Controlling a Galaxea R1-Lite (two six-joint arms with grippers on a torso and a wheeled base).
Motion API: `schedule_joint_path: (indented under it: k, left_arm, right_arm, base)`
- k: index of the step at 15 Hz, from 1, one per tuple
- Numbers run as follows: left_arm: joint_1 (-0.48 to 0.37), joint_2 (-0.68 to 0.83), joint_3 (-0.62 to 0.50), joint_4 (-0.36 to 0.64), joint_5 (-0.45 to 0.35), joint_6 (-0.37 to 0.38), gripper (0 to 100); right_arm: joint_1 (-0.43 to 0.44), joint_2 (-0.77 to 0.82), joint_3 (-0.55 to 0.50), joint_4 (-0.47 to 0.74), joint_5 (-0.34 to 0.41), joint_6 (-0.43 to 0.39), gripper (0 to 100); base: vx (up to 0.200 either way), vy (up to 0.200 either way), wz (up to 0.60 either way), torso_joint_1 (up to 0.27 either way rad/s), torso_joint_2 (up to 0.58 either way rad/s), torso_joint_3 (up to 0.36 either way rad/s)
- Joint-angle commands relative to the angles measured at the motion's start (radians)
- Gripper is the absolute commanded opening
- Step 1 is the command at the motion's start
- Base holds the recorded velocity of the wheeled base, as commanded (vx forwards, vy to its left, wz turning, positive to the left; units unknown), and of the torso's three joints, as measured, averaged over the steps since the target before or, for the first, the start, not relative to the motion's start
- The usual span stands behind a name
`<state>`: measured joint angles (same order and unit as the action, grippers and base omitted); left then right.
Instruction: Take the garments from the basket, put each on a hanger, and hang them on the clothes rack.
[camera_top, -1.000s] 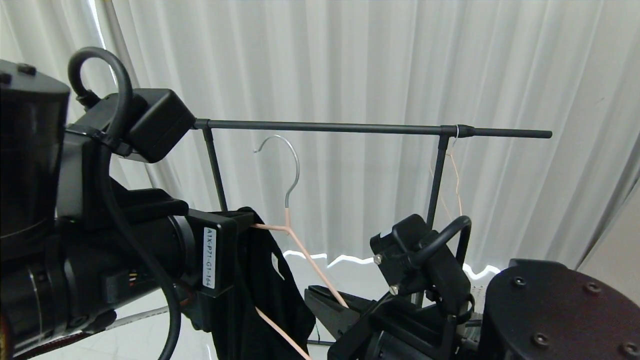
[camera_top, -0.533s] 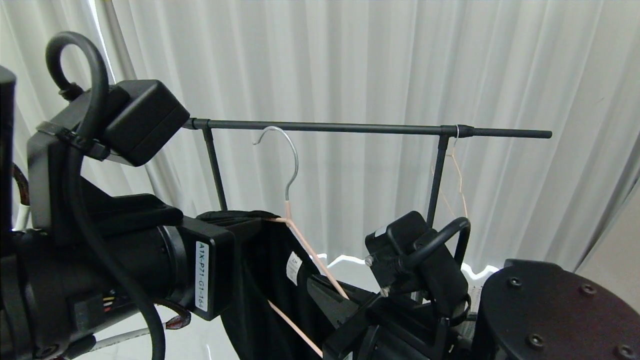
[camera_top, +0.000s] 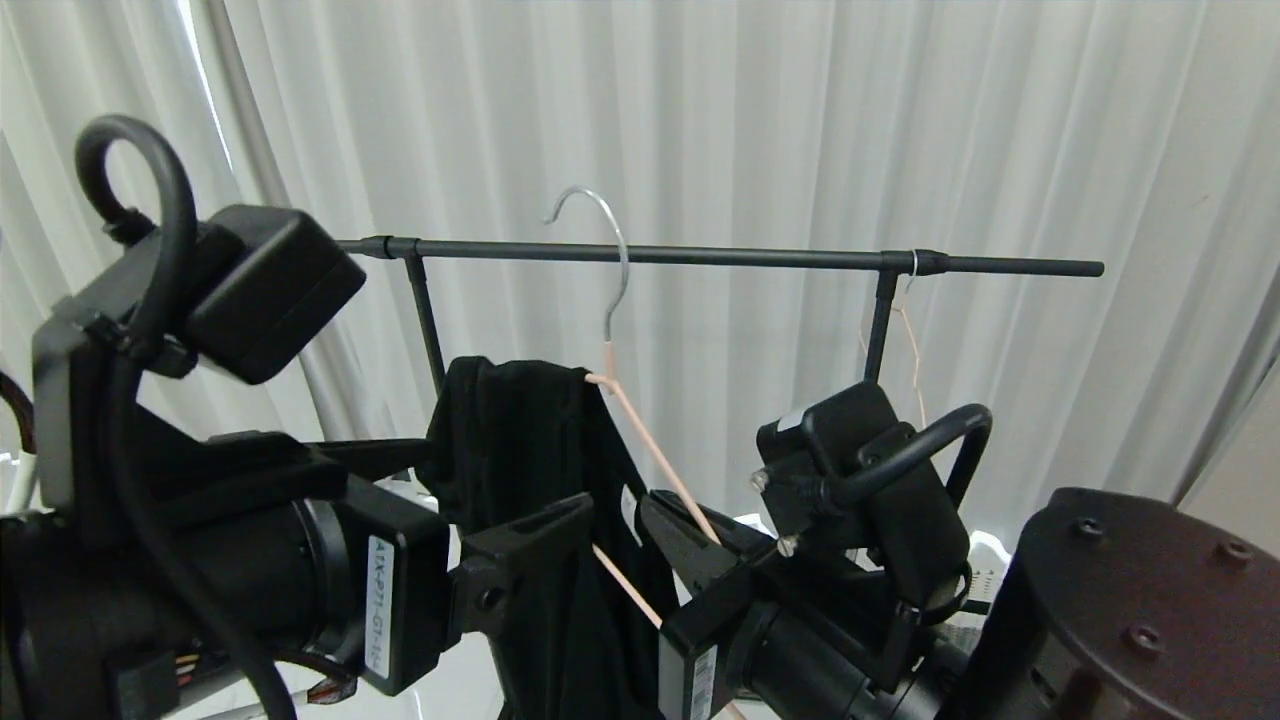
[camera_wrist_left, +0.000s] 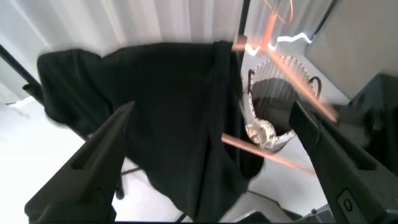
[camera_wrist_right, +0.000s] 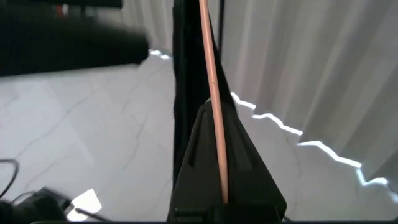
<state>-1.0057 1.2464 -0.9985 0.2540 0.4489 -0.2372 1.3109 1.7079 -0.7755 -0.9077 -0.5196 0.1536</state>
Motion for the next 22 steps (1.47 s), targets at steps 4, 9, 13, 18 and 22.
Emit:
schedule_joint_path:
  k: [4,9,13,18,22]
  left_arm:
    - [0.033,-0.193,0.173,-0.001,-0.041,0.165,100]
    - [0.334,-0.298,0.198,-0.002,-0.469,0.398,100]
    - [0.466,-0.269,0.225,-0.002,-0.805,0.638,100]
    - [0.426,-0.212,0.305,-0.004,-0.938,0.783,100]
    - [0.306,-0.196,0.347,-0.01,-0.94,0.785,100]
  right_arm:
    - [-0.013,-0.085,0.134,0.003,-0.004,-0.049,0]
    - [-0.009,-0.234,0.288,0.003,0.039,-0.105,0]
    - [0.062,-0.335,0.406,0.004,0.112,-0.146,0]
    - [0.208,-0.333,0.446,0.004,0.11,-0.144,0]
    - [0.318,-0.277,0.447,0.004,0.113,-0.14,0]
  base:
    - [0.0,0.0,0.0,0.0,0.0,0.0]
    - [0.0,0.0,0.0,0.0,0.0,0.0]
    - [0.0,0.0,0.0,0.0,0.0,0.0]
    - [0.0,0.0,0.0,0.0,0.0,0.0]
    - [0.0,0.0,0.0,0.0,0.0,0.0]
